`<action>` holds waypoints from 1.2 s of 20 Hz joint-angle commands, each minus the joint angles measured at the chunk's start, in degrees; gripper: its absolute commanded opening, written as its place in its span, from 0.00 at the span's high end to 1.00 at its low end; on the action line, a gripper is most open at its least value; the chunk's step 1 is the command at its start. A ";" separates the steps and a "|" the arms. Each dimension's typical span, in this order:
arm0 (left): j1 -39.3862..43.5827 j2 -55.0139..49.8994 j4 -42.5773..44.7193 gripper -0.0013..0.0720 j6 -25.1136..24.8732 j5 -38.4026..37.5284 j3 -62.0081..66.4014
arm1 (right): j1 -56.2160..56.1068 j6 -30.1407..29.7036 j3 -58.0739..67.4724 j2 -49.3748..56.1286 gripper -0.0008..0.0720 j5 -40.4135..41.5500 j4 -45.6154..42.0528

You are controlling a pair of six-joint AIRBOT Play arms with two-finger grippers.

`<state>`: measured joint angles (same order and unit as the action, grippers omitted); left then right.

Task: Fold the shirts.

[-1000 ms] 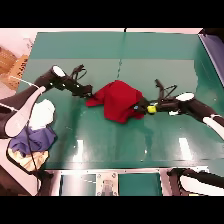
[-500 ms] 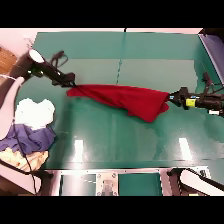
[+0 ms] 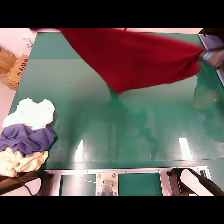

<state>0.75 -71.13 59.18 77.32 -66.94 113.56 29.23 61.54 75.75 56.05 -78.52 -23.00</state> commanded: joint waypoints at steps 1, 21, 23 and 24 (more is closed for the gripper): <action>-0.02 10.19 -0.98 0.95 -1.51 2.01 5.05 | 0.24 -0.11 12.00 -7.19 0.97 -0.81 -0.46; 0.02 -16.24 -11.43 0.95 -7.39 9.46 -42.97 | -21.03 -3.72 -35.43 11.93 0.97 29.66 -11.56; 0.02 -18.84 -12.09 0.95 -7.39 11.19 -42.84 | -19.69 -3.69 -32.39 15.26 0.97 29.42 -11.58; 0.00 -19.23 -12.07 0.95 -7.37 13.22 -42.84 | -18.47 -3.67 -30.86 15.37 0.83 29.38 -11.63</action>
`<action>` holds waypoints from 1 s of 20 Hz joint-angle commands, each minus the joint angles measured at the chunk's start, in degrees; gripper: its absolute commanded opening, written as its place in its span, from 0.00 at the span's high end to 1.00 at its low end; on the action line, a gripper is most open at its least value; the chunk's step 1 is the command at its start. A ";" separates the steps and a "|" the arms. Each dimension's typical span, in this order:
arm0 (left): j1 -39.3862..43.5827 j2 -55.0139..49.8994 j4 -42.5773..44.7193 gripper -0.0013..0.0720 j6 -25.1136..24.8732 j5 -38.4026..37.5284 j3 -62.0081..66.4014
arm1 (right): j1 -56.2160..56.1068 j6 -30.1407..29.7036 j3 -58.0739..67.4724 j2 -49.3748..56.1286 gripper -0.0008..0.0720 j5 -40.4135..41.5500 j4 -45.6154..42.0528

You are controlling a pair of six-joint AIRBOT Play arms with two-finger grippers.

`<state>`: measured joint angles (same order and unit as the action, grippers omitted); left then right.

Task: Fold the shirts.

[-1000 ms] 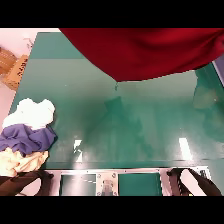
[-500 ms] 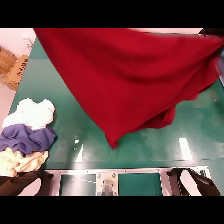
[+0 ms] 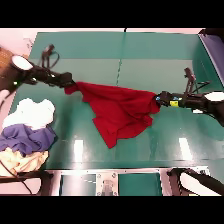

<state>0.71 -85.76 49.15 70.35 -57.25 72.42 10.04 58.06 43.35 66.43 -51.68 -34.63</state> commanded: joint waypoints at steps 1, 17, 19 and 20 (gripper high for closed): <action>0.00 -4.61 -1.55 0.95 -0.42 5.38 -1.70 | 2.36 0.07 3.30 4.90 0.62 1.40 -0.15; 0.00 -4.61 0.31 0.95 -1.84 8.15 -1.70 | -1.09 21.46 -27.23 -13.16 0.40 -2.91 -4.46; 0.00 -4.61 0.33 0.95 -1.84 8.09 -1.70 | -8.55 21.44 -27.28 -10.08 0.40 2.19 -0.37; 0.00 -4.61 0.37 0.95 -1.86 7.82 -1.70 | -11.96 21.29 -26.73 -7.98 0.40 4.76 1.90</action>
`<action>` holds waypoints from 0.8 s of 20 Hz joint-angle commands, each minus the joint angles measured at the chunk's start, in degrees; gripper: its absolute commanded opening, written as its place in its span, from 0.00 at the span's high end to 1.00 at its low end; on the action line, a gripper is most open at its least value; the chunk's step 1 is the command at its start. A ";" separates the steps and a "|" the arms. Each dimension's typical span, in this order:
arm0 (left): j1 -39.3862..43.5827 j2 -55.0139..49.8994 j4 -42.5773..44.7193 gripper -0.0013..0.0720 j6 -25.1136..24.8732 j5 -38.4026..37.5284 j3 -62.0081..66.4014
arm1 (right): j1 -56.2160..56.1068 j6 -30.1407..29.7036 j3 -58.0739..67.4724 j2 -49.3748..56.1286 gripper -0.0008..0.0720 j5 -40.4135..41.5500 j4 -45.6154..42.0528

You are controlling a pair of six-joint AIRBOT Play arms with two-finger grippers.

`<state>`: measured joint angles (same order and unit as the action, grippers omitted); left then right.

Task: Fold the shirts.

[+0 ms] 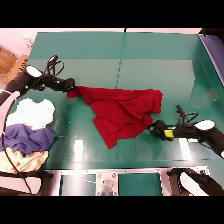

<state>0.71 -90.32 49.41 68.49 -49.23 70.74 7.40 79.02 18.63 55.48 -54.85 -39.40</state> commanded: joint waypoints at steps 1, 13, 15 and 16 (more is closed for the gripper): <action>0.00 -0.04 0.15 0.95 0.00 -0.55 -0.02 | -12.13 -0.17 -1.09 5.20 0.41 9.57 8.28; -0.94 0.02 16.04 0.95 8.44 -24.61 17.75 | -6.56 -5.31 25.49 7.98 0.97 -11.50 2.29; -2.05 0.13 15.45 0.95 11.43 -32.24 25.27 | 2.60 -5.18 36.28 2.78 0.97 -16.39 2.45; -2.14 0.13 14.91 0.95 12.39 -35.65 28.94 | 6.67 -4.42 41.90 0.90 0.97 -18.25 2.45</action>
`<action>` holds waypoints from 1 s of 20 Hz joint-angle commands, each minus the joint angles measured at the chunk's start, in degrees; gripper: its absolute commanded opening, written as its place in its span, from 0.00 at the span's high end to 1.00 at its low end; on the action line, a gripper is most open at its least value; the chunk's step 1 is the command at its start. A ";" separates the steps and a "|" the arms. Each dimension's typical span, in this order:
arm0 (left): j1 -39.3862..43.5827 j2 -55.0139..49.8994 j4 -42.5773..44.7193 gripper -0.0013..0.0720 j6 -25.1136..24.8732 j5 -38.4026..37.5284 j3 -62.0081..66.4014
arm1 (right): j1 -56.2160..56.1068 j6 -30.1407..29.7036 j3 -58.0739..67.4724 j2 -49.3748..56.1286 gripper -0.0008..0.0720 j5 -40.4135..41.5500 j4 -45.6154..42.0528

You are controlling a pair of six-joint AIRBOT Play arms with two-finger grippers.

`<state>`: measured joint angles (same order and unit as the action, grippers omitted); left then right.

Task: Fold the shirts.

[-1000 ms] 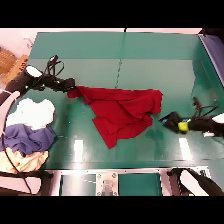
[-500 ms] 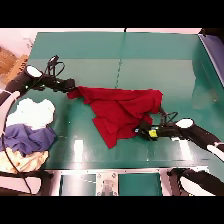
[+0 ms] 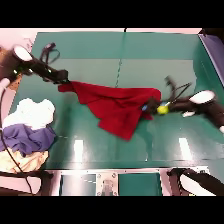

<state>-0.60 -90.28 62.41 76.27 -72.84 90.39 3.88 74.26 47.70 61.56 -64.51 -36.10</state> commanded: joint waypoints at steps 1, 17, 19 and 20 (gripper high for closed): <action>-0.81 0.09 1.51 0.95 4.96 -15.26 13.33 | 14.01 0.59 18.51 -6.64 0.97 -10.19 -0.79; -0.81 32.61 0.13 0.95 9.16 -4.83 26.53 | 27.63 2.23 55.01 -16.70 0.97 -1.49 -3.45; -0.81 32.39 1.90 0.95 9.22 -4.87 21.68 | 27.63 2.23 52.48 -16.33 0.97 -1.05 -3.39; -0.81 31.85 1.62 0.95 9.22 -3.91 19.04 | 27.63 2.19 50.73 -15.96 0.97 -0.24 -3.32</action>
<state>-1.39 -59.68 60.58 85.27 -78.35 114.32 31.40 76.42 100.73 45.50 -66.78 -38.74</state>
